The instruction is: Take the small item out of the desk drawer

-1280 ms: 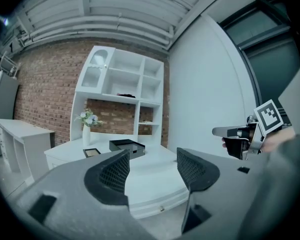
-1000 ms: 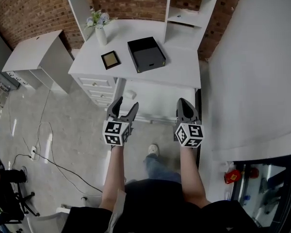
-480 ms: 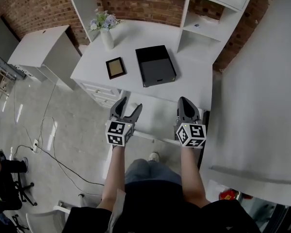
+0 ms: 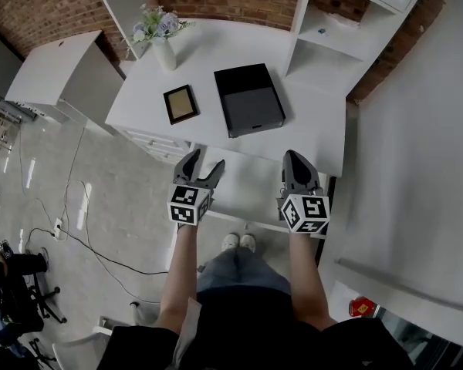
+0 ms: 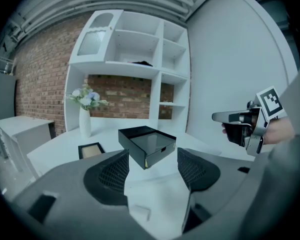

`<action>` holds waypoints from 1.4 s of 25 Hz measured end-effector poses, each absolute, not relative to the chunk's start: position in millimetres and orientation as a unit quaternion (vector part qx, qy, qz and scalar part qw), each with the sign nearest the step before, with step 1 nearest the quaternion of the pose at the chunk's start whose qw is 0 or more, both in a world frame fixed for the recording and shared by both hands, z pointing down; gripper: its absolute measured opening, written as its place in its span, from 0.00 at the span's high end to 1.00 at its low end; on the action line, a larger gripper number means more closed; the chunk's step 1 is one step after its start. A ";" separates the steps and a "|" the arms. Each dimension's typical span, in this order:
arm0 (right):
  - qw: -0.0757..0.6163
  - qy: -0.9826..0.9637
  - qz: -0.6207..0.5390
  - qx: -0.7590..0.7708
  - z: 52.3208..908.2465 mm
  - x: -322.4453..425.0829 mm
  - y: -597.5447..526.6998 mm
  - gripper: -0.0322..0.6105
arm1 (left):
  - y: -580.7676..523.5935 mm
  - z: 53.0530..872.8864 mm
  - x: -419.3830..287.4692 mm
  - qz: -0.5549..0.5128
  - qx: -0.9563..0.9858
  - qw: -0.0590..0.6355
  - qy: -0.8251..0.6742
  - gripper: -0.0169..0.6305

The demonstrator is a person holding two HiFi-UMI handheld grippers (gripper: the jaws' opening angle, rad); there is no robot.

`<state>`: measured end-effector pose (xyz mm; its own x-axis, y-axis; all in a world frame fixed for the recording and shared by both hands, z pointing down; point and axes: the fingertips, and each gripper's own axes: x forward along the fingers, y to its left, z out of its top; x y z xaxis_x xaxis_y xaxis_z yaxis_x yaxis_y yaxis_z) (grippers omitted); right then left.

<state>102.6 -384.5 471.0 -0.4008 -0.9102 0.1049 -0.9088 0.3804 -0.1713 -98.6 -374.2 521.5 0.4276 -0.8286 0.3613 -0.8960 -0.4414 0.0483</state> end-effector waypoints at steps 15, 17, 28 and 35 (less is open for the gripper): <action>-0.087 0.835 -0.167 -0.517 588.8 78.0 -393.9 0.95 | -402.1 678.4 -93.8 0.291 0.819 0.220 -0.442 0.55; -0.097 0.838 -0.175 -0.508 600.8 72.5 -394.6 0.95 | -401.8 703.2 -95.3 0.335 0.811 0.226 -0.424 0.55; -0.125 0.838 -0.196 -0.493 632.0 67.9 -395.2 0.95 | -388.2 787.1 -114.7 0.511 0.739 0.252 -0.359 0.51; -0.128 0.834 -0.207 -0.496 638.2 73.1 -395.5 0.95 | -389.6 804.1 -119.8 0.534 0.718 0.269 -0.357 0.51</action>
